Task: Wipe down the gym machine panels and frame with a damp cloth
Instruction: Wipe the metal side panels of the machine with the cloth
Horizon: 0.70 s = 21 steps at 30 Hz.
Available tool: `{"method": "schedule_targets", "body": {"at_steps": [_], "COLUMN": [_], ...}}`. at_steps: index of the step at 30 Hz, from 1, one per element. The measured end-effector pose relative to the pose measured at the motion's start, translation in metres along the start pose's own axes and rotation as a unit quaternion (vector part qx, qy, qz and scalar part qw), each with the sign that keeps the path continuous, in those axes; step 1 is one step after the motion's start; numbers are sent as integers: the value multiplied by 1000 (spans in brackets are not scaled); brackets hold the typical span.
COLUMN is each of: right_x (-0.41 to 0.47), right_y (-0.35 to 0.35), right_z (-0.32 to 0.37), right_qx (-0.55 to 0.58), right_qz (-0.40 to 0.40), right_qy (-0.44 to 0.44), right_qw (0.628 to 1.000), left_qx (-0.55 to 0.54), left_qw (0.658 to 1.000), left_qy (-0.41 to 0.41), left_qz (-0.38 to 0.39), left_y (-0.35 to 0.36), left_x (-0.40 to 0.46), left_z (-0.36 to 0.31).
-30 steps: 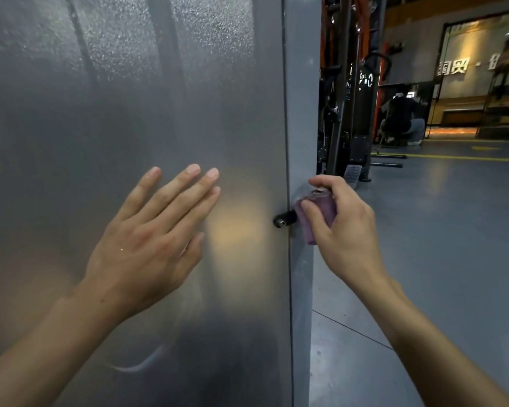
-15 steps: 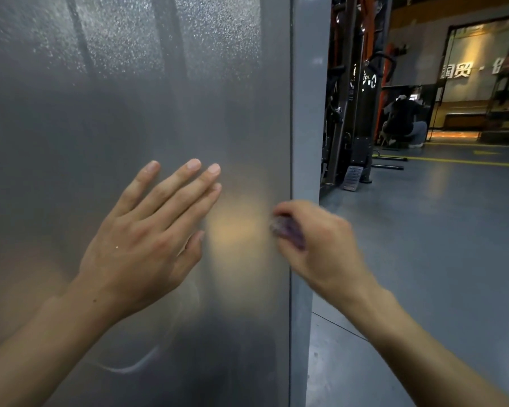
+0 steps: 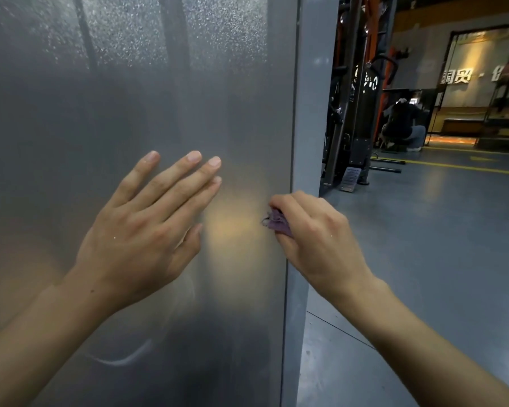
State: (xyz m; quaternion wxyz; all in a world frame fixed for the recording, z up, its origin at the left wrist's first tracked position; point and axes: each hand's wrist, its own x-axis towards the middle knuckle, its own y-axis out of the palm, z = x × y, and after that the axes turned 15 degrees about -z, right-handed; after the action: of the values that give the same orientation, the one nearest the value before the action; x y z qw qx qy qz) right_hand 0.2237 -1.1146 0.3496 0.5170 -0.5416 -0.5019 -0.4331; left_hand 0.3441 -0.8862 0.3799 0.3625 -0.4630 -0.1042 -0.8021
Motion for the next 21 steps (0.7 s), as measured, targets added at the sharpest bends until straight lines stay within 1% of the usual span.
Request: {"method": "schedule_targets", "body": {"at_steps": [2, 5, 6, 7, 8, 10, 11, 12, 14, 16, 19, 21], "right_x": [0, -18, -30, -42, -51, -58, -55, -49, -36, -28, -34, -46], "right_y": [0, 2, 2, 1, -3, -13, -17, -20, -20, -11, 6, 11], "right_z": [2, 13, 14, 14, 12, 8, 5, 3, 0, 1, 17, 26], "right_qx": [-7, 15, 32, 52, 73, 97, 94, 88, 83, 89, 89, 101], "right_qz": [11, 44, 56, 55, 43, -20, -57, -86, -118, -134, -138, -130], "right_qy": [-43, -64, -45, -3, 67, 224, 278, 312, 338, 342, 344, 364], "right_qw": [999, 997, 997, 997, 994, 970, 954, 942, 930, 926, 924, 917], "left_qx": [-3, -8, -10, -13, -16, -18, -19, -19, -20, -20, -19, -18], "left_qw": [1000, 1000, 1000, 1000, 1000, 1000, 1000, 1000, 1000, 1000, 1000, 1000], "left_qy": [-1, -3, -3, -2, -2, -3, -4, -5, -8, -10, -8, -7], "left_qz": [2, 4, 5, 7, 8, 8, 8, 9, 9, 7, 5, 3], "left_y": [-1, -2, -3, -4, -4, -4, -4, -4, -3, -3, -2, -2], "left_x": [0, 2, 2, 2, 3, 2, 2, 2, 2, 2, 2, 2], "left_z": [0, 0, 0, 0, 1, 1, 1, 1, 0, -1, -1, 0]}}
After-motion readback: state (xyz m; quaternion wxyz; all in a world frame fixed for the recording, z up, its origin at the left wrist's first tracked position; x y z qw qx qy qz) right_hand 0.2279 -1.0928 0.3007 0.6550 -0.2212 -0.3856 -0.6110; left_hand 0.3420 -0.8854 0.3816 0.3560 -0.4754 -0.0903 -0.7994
